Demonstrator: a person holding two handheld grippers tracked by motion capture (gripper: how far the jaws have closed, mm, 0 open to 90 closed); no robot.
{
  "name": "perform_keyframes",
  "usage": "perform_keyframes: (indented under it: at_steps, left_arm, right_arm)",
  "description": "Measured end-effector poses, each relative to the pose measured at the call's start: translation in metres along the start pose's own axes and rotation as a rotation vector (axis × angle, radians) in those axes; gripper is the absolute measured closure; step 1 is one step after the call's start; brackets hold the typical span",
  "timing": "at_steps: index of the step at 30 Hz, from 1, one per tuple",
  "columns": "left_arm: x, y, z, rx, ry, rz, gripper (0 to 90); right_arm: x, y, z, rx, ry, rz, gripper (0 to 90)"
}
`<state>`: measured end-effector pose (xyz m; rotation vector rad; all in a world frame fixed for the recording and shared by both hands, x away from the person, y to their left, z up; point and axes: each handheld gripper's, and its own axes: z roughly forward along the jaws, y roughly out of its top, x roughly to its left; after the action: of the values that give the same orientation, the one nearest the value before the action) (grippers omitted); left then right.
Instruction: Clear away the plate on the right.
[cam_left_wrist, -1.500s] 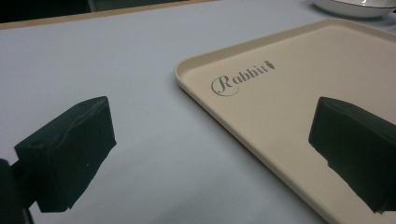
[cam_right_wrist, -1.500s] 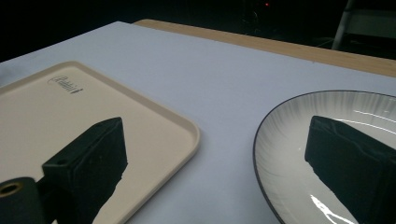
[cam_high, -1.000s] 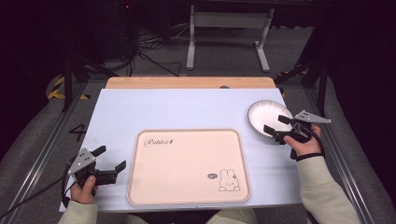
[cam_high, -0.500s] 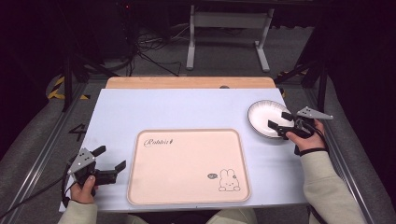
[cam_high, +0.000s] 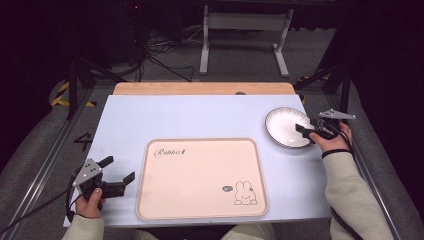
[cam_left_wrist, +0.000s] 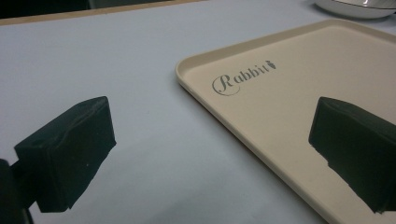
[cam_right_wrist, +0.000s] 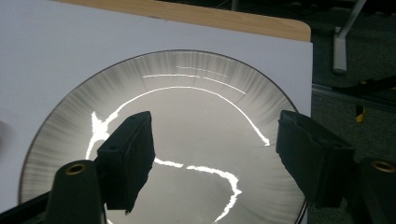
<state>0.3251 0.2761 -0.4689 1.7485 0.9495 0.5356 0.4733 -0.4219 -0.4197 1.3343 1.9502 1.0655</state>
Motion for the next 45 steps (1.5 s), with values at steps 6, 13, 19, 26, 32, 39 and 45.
perform_keyframes:
  at_steps: [6,13,19,26,32,39,45]
  left_arm:
    - [0.0,0.0,0.0,-0.003,0.002,-0.002,0.9]
    - [0.0,0.0,0.0,-0.002,0.002,-0.002,0.9]
    - [0.0,0.0,0.0,0.001,0.001,-0.001,0.9]
    - [0.0,0.0,0.0,0.0,0.004,0.0,0.9]
    - [0.0,0.0,0.0,0.001,0.005,0.0,0.9]
    - [-0.001,0.0,0.0,0.004,0.008,0.007,0.9]
    - [-0.001,0.0,0.0,0.004,0.01,0.01,0.9]
  right_arm:
    - [-0.009,-0.001,0.007,-0.009,-0.035,0.047,29.2]
    - [-0.017,-0.004,0.007,-0.016,-0.059,0.078,29.5]
    - [-0.027,-0.007,0.009,-0.014,-0.069,0.147,30.6]
    - [-0.033,-0.014,0.013,-0.01,-0.059,0.205,39.6]
    - [-0.033,-0.019,0.016,0.004,-0.038,0.241,46.3]
    - [-0.036,-0.023,0.017,0.017,-0.032,0.303,55.9]
    - [-0.039,-0.025,0.018,0.039,-0.03,0.351,64.0]
